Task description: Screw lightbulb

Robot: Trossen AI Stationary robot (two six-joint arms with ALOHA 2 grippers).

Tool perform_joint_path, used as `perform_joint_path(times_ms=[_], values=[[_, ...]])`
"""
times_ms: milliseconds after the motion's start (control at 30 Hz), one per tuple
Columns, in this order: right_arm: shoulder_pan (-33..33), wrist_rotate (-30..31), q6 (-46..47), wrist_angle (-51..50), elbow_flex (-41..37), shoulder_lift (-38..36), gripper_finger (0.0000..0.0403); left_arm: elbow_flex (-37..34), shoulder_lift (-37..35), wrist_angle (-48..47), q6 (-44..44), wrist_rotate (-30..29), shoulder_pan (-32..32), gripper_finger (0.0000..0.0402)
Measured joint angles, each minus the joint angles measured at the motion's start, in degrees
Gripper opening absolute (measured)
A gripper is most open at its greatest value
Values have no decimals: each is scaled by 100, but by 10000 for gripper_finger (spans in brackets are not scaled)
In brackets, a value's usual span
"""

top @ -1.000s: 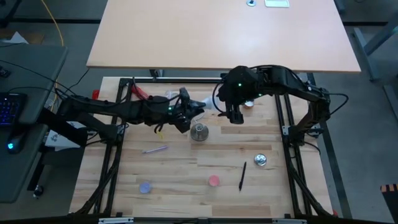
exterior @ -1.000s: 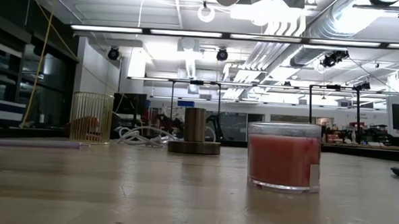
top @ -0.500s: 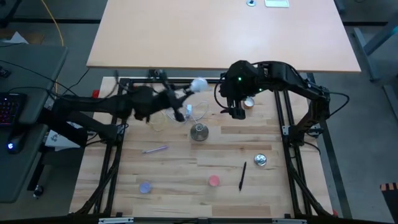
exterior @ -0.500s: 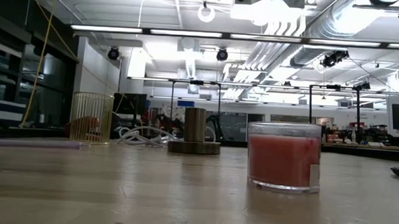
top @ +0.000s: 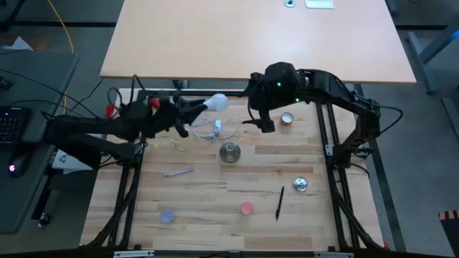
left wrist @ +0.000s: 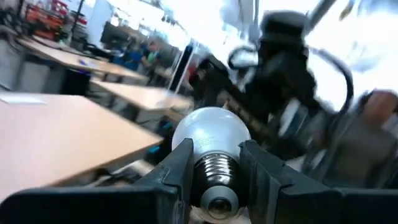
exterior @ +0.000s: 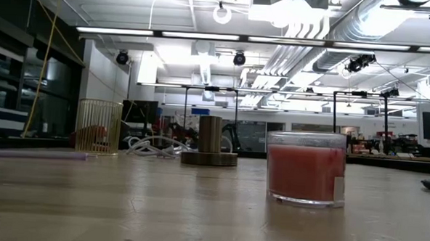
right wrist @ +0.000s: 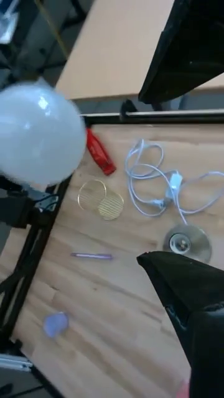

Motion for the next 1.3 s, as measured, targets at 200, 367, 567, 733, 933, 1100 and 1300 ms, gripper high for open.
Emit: perform_joint_path(times_ms=[200,367,567,733,933,1100,1300], values=[[166,765,-202,856,-1,4,391,-918,183,1723,-1984,48,285,92],[284,847,-633,1296,-1,126,391,-824,696,2243,-3190,646,467,92],[352,872,-682,1315,-10,221,391,-497,1020,2560,-3489,1239,676,92],[352,869,-584,1473,-7,214,391,-453,1021,2452,-3502,1358,800,92],[376,1006,-576,1525,-7,214,362,-453,1018,2440,-3644,1426,895,92],[367,1121,-622,1577,-7,216,308,-453,1018,2438,-3651,1425,892,92],[297,1111,-635,1605,-3,255,282,-457,1018,2429,-3687,1397,895,92]])
